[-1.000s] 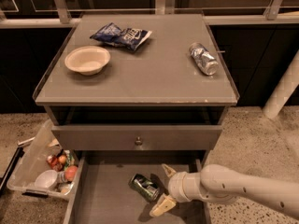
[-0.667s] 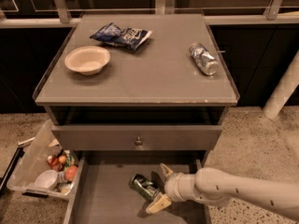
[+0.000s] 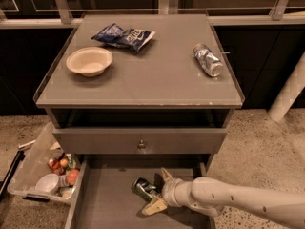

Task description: Pick green can from middle drawer and place on counter

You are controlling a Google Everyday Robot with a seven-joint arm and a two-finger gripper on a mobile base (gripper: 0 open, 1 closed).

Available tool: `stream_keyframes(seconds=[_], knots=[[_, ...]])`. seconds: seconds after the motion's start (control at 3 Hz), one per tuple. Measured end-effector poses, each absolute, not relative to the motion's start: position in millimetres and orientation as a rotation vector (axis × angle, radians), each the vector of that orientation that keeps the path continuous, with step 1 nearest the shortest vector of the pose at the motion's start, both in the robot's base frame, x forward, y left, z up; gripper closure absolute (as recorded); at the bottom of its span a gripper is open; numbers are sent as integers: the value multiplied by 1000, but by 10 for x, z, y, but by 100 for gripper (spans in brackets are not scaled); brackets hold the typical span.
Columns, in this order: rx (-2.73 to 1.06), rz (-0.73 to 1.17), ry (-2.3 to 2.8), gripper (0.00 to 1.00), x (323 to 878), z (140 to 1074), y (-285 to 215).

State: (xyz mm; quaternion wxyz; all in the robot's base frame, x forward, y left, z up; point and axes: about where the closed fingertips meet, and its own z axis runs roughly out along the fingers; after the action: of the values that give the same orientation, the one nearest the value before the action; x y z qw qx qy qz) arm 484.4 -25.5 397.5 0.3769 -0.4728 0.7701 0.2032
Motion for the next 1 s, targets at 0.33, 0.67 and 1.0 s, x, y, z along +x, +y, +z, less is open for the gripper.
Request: stream_keyframes(seconds=[0.33,0.67,1.0], knots=[[-1190,517,1992,0,4801,3823,-177],[-1183,526,2015,0,4762,3714,-114],[-1183,526,2015,19,4762,3714,-114]])
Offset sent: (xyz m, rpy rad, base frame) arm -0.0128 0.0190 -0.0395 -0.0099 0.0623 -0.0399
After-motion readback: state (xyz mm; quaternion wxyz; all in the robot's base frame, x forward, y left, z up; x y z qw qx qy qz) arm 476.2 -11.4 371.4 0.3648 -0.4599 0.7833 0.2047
